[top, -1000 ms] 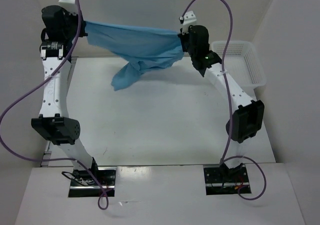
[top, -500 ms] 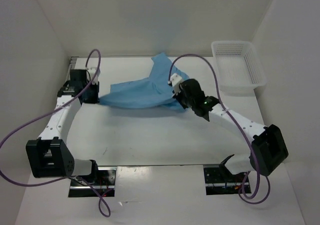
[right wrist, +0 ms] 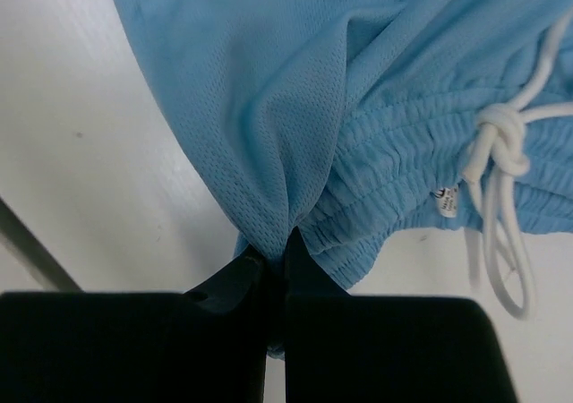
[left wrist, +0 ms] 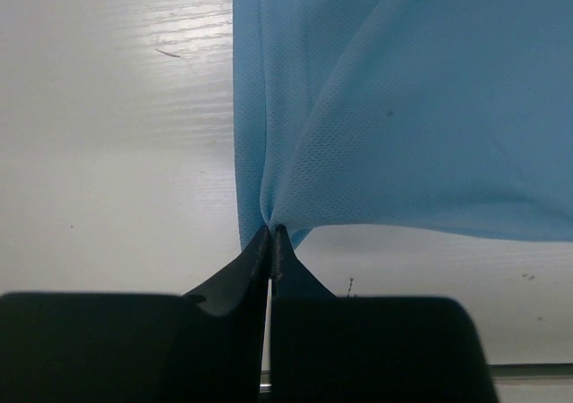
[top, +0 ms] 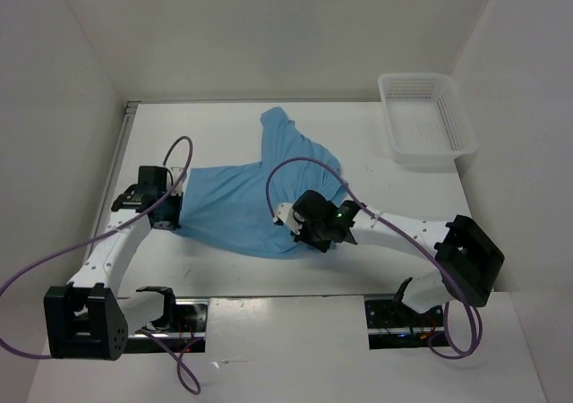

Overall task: Fold and stack the shorts
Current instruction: Flatten the shorts out

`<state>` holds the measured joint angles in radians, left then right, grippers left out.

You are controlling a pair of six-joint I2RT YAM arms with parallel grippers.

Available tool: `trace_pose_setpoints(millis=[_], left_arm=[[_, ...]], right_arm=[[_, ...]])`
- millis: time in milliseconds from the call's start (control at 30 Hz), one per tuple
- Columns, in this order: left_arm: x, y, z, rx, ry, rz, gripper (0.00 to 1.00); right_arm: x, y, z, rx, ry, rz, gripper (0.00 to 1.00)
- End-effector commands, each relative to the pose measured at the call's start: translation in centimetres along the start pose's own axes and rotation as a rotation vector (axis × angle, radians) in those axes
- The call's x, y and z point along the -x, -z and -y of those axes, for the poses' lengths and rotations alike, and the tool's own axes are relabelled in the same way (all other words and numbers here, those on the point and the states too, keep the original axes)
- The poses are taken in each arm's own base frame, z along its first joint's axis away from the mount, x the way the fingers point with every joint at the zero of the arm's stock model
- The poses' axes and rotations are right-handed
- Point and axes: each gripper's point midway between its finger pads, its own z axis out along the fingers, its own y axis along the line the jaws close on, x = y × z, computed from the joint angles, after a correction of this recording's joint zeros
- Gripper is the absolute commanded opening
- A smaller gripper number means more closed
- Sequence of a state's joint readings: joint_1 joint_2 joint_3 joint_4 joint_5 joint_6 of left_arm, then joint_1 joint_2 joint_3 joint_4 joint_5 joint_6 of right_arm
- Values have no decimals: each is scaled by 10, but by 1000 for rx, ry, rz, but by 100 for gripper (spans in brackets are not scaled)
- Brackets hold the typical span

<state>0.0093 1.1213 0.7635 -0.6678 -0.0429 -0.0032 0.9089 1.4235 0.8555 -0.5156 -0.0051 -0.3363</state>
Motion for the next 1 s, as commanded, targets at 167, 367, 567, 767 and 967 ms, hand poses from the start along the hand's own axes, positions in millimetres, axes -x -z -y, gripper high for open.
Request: trace_pose_setpoints(millis=[167, 367, 567, 767, 967], left_arm=[[-33, 19, -15, 98, -2, 21, 4], [-51, 26, -2, 24, -5, -50, 55], [59, 11, -4, -28, 22, 148, 71], [146, -46, -14, 0, 15, 219, 71], [143, -87, -18, 20, 18, 167, 73]], right_arm=[[-43, 16, -2, -30, 64, -154, 5], [-16, 52, 28, -160, -30, 8, 69], [51, 126, 108, -334, -378, 506, 79], [35, 113, 167, -225, -676, 597, 78], [15, 120, 155, -340, -700, 589, 83]])
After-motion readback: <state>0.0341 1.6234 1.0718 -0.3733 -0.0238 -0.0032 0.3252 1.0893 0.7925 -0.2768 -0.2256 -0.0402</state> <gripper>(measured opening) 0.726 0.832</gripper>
